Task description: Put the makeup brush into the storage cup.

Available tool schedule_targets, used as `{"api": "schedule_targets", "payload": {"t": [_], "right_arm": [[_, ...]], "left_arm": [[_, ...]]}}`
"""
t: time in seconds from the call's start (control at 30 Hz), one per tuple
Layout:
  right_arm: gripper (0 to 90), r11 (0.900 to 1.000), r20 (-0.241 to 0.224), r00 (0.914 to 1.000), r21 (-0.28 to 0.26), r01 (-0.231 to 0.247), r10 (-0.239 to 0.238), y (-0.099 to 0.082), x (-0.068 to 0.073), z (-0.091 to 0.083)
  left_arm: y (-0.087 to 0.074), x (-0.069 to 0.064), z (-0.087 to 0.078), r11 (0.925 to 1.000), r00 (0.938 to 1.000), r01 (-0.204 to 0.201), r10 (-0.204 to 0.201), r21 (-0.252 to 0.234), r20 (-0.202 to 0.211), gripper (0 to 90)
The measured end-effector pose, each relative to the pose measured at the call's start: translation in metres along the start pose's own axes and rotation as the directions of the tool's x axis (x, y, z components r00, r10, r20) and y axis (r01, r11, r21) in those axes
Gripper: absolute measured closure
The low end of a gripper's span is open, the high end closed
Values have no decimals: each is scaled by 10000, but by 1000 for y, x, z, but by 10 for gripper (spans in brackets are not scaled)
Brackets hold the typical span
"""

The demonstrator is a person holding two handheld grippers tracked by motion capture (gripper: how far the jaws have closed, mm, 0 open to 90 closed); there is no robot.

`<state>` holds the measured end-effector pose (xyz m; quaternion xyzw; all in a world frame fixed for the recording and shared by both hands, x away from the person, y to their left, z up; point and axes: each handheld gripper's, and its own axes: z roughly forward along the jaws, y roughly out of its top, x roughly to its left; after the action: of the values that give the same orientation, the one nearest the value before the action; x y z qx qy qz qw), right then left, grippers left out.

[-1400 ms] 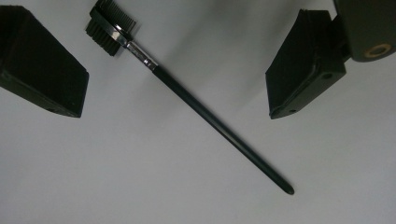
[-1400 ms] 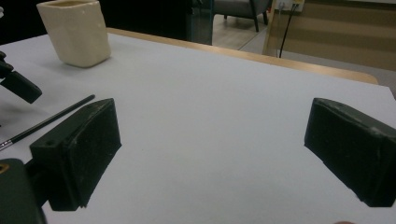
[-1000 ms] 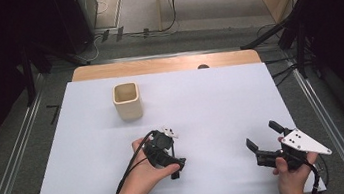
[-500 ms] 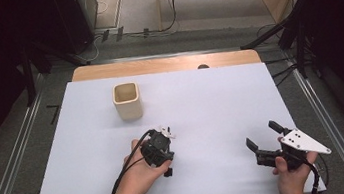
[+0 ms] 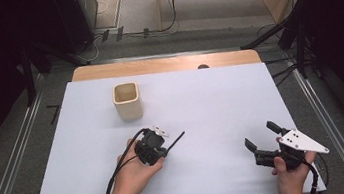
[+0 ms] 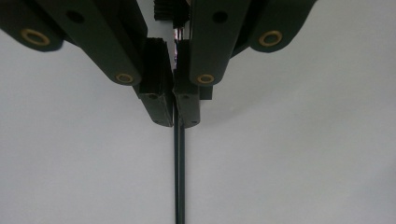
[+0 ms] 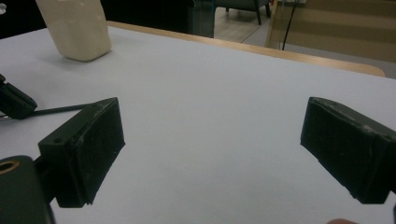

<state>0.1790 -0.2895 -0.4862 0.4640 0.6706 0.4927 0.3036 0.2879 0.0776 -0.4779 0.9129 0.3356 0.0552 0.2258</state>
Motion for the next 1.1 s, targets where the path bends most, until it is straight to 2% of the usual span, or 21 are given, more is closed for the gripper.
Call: {"api": "schedule_targets", "payload": {"t": [0.13, 0.2, 0.23, 0.27, 0.37, 0.57, 0.63, 0.7, 0.9, 1.0, 1.03, 1.07, 1.1], "right_arm": [[68, 10000, -86, 10000, 1, 15, -15, 0, 1, 1], [68, 10000, -143, 9999, -14, -42, 41, 0, 2, 2], [68, 10000, -174, 9998, -31, -71, 70, 0, 3, 2], [68, 10000, -227, 9997, -47, -66, 65, 0, 3, 3], [68, 9999, -292, 9995, -85, -99, 97, 1, 6, 4], [68, 9998, -592, 9982, -192, -52, 41, 7, 19, 10], [68, 9997, -754, 9972, -250, -33, 15, 11, 24, 14], [68, 9995, -946, 9955, -278, -138, 111, 15, 29, 20], [68, 9995, -1463, 9889, -143, -296, 272, 25, 46, 39], [69, 9996, -1504, 9884, -160, -222, 195, 28, 52, 47], [69, 9997, -1662, 9859, -107, -197, 177, 32, 60, 54], [69, 9997, -1662, 9859, -107, -197, 177, 32, 60, 54], [69, 9998, -1830, 9830, -113, -146, 122, 36, 67, 62]], "left_arm": [[-2, 7, -11, 9975, 9990, 233, -208, -662, 389, 867], [-4, 11, -16, 9948, 9986, 312, -269, -970, 457, 867], [-4, 11, -16, 9948, 9986, 312, -269, -970, 457, 867], [-5, 14, -21, 9907, 9977, 432, -359, -1293, 583, 868], [-8, 18, -26, 9851, 9964, 518, -400, -1639, 743, 868], [-10, 22, -35, 9666, 9934, 672, -416, -2474, 1073, 868], [-11, 22, -38, 9606, 9942, 657, -399, -2701, 999, 868], [-11, 23, -40, 9538, 9931, 717, -411, -2918, 1094, 867], [-14, 25, -46, 9296, 9903, 895, -449, -3575, 1313, 867], [-14, 26, -47, 9261, 9891, 909, -412, -3660, 1413, 867], [-15, 27, -48, 9210, 9874, 970, -416, -3772, 1524, 868], [-15, 27, -48, 9210, 9874, 970, -416, -3772, 1524, 867], [-15, 28, -48, 9184, 9873, 955, -382, -3840, 1543, 868]]}}
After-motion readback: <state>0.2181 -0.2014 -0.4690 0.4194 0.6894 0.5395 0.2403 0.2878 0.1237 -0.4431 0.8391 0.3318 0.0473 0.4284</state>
